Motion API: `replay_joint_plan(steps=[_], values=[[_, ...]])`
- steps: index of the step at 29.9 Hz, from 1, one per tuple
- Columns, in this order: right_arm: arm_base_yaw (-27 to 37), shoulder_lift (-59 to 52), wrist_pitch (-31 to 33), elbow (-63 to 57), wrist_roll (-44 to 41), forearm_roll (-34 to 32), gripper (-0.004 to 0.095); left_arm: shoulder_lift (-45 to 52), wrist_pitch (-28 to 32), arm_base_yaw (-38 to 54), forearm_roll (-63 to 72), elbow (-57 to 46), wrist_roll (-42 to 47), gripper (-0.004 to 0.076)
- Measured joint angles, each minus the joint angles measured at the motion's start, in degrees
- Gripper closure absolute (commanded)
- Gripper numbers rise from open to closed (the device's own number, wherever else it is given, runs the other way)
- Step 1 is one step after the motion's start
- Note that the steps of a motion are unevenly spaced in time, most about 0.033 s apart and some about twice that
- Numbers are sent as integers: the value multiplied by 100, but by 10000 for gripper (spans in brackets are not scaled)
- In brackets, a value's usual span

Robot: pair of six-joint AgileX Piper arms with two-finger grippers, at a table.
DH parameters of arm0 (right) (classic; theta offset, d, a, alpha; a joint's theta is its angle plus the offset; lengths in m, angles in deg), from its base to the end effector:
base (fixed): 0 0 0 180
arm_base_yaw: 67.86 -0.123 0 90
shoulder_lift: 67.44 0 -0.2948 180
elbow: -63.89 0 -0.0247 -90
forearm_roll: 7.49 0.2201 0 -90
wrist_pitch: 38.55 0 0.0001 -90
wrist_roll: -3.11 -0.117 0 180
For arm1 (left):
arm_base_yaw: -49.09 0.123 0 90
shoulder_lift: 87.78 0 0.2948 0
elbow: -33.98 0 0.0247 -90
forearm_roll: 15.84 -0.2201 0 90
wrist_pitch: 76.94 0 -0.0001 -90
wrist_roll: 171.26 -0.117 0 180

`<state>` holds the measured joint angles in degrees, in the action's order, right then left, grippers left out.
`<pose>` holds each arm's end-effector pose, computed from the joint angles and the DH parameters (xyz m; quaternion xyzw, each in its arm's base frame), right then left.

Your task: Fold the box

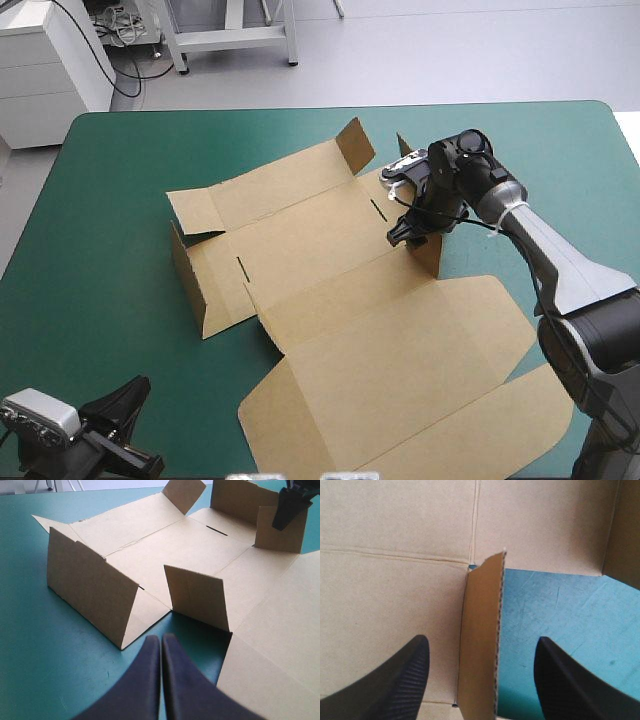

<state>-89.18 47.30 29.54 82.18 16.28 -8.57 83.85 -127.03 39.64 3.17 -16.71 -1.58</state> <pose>0.3510 0.1348 0.2778 -0.2960 0.9456 0.0004 0.1348 -0.0123 -0.0276 0.2660 0.1252 0.7940 -0.1603 0.5729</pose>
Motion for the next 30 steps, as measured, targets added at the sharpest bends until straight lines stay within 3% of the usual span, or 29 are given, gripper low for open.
replay_joint_plan(steps=[2,9,17,23,30], values=[[0,64,-11,0,0,2,501,0,0,0,0,0,0,731],[0,121,-16,0,0,7,923,0,17,0,1,-7,0,731],[-17,121,-52,0,698,75,930,0,142,0,1,-62,0,731],[-312,121,-76,0,2218,-183,930,0,148,0,19,-69,0,731],[-828,187,-179,295,3495,-25,930,0,148,0,61,-69,0,731]])
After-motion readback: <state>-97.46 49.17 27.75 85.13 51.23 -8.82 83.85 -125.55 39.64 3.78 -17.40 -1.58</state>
